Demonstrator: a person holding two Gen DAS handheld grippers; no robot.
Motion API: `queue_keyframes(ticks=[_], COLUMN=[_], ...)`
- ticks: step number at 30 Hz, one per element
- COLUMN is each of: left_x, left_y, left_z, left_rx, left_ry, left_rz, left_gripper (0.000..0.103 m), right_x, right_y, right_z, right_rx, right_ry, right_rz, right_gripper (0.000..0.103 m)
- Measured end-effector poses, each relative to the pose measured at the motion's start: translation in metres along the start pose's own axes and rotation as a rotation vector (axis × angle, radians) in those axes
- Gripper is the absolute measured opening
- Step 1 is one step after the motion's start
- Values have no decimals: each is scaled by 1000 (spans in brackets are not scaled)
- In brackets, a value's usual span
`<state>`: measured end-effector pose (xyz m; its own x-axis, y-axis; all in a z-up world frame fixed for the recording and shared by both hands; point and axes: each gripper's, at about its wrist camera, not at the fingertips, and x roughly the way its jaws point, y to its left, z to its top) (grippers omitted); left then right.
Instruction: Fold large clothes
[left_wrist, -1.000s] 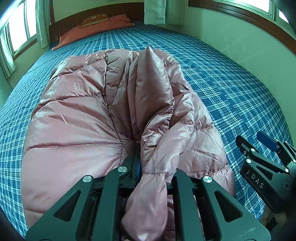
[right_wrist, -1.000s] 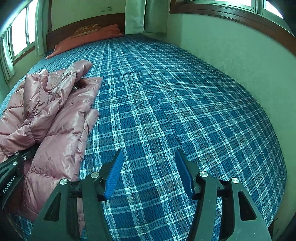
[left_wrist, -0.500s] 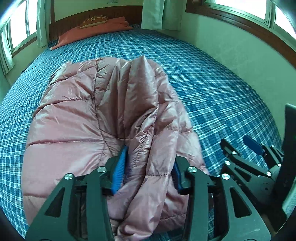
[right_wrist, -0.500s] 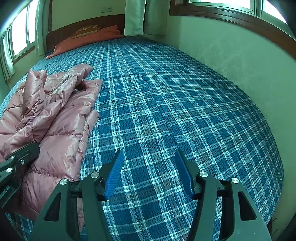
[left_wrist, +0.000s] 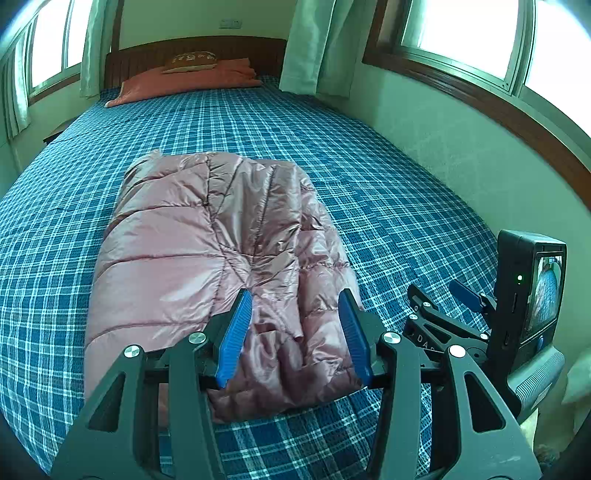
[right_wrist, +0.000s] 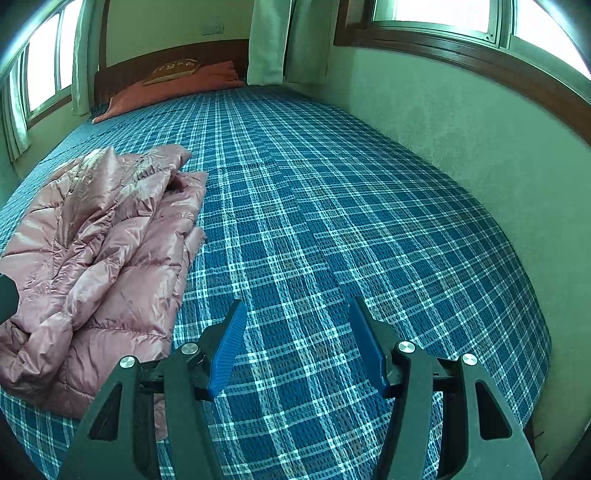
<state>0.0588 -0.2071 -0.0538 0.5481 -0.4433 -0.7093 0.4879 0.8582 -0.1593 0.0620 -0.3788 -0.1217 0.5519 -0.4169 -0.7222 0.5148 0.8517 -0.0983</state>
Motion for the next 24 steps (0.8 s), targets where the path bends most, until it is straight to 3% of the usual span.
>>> queue_keyframes(ticks=[5,11,17,20,24], left_x=[-21,-41,-19,-2,25], left_y=[27,87,168,191,215], left_z=[-6,-9,-11,-14,-16], left_rx=[-37,-144,-385,-446,-547], left_ry=[-24,-70,-41,-18,22], left_rz=[18,58,54,54,10], left_gripper=[48,58,62,62,66], right_x=[-17,-25,-14,-4,10], right_y=[15,30,46,58,67], right_z=[-5,-4,13,23,40], right_rx=[-14,0,57,71,117], right_ry=[-15,-10,15,25,24], right_rz=[18,75,188,223,282], right_gripper=[58,58,58,58,69])
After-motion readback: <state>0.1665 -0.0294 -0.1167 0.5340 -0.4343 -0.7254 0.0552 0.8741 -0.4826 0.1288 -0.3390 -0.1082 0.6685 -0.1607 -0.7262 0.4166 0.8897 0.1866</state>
